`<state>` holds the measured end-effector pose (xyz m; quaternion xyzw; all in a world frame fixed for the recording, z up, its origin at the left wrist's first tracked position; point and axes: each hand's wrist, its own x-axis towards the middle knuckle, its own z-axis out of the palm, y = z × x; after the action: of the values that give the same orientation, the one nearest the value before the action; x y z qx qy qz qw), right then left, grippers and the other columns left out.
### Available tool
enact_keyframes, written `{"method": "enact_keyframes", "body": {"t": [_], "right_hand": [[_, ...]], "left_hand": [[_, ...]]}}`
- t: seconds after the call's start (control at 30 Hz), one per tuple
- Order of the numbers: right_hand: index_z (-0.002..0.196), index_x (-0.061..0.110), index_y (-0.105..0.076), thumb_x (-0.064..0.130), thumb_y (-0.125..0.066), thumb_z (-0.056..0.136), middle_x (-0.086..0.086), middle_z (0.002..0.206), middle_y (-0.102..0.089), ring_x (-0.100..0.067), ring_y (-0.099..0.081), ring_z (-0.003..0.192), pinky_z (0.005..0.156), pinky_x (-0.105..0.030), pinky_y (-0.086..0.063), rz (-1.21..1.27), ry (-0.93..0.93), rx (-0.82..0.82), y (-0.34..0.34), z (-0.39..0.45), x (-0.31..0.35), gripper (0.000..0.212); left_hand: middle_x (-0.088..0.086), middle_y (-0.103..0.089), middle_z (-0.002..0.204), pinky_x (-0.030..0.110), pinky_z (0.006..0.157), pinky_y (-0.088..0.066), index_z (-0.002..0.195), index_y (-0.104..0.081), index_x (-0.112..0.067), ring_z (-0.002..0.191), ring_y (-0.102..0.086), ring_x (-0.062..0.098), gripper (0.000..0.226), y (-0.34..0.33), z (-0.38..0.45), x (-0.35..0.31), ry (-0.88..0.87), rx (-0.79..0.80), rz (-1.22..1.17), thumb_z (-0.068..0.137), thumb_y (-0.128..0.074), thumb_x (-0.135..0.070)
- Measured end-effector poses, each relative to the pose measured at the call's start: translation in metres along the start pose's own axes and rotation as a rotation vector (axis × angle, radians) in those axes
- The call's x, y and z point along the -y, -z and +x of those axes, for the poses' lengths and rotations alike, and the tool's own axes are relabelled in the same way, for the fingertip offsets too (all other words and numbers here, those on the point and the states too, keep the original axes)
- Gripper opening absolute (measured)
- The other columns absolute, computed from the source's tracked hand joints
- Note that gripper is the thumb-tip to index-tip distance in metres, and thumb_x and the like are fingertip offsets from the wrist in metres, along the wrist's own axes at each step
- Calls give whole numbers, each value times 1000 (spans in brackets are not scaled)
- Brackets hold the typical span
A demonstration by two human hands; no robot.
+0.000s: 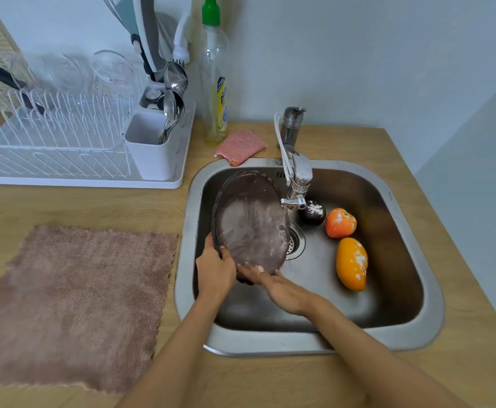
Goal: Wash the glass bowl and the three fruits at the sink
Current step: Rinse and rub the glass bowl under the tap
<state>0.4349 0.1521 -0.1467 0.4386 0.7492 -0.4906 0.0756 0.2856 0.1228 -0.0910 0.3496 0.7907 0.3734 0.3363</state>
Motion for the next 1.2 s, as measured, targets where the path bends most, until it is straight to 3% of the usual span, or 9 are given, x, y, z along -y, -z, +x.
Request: {"method": "enact_keyframes", "body": {"t": [0.27, 0.47, 0.6, 0.7, 0.77, 0.83, 0.9, 0.93, 1.2], "right_hand": [[151, 41, -15, 41, 2, 103, 17, 160, -9, -1, 2, 147, 119, -34, 12, 37, 43, -17, -9, -12, 7, 51], [155, 26, -8, 40, -3, 103, 4, 163, -1, -9, 6, 149, 117, -40, 18, -217, -215, -70, 14, -3, -6, 53], [153, 30, -15, 37, -7, 105, 8, 161, -6, -10, 1, 149, 120, -32, 7, -72, -94, 27, 6, -3, 3, 50], [155, 23, -11, 36, -14, 105, 0, 163, -1, -19, 3, 150, 119, -32, 4, -124, -160, -106, 23, 4, -16, 52], [155, 19, -2, 32, -15, 105, -3, 162, 9, -20, 10, 149, 119, -35, 7, -311, -191, -141, 37, 12, -30, 53], [154, 18, 5, 32, -17, 104, -4, 161, 16, -18, 14, 148, 120, -38, 8, -495, -193, -184, 46, 18, -40, 56], [154, 18, 6, 33, -20, 102, -4, 160, 17, -18, 13, 149, 119, -41, 8, -635, -166, -265, 47, 23, -44, 60], [154, 18, 6, 33, -21, 102, -5, 160, 17, -19, 13, 149, 119, -43, 8, -675, -162, -280, 45, 25, -43, 60], [151, 35, 9, 37, -16, 104, -2, 160, 21, -23, 18, 147, 117, -45, 10, -293, -114, 111, 17, 26, -3, 53]], "left_hand": [[18, -62, 124, 24, 85, -42, 143, -40, -10, 111, -60, 32, 45, 1, -3, 1, 25, 23, -14, 98, -41, -8], [17, -59, 126, 29, 86, -43, 152, -22, -23, 108, -57, 33, 67, 5, -8, -3, 96, 98, -46, 91, -41, -6], [10, -60, 107, 34, 82, -52, 153, -12, -35, 80, -55, 20, 78, 6, -4, -3, 98, 90, -87, 88, -42, -4], [6, -57, 110, 45, 59, -61, 148, -20, -45, 88, -60, 30, 79, 6, -4, -4, 122, 126, -140, 82, -40, -6], [4, -55, 116, 28, 43, -56, 146, -33, -35, 90, -56, 28, 69, 5, -6, -3, 138, 175, -157, 84, -39, -4], [7, -59, 123, 25, 60, -59, 140, -43, -26, 96, -56, 26, 62, 4, -6, -2, 167, 223, -132, 83, -42, -2], [9, -61, 127, 42, 87, -56, 137, -46, -26, 105, -60, 32, 64, 3, -3, 0, 220, 246, -162, 77, -46, -2], [9, -60, 128, 45, 88, -55, 137, -45, -26, 103, -61, 34, 67, 3, -2, 2, 241, 244, -186, 76, -46, -1], [18, -53, 133, 48, 52, -59, 144, -39, -17, 84, -65, 45, 69, 2, 7, 4, 387, 236, -304, 79, -44, 7]]}}
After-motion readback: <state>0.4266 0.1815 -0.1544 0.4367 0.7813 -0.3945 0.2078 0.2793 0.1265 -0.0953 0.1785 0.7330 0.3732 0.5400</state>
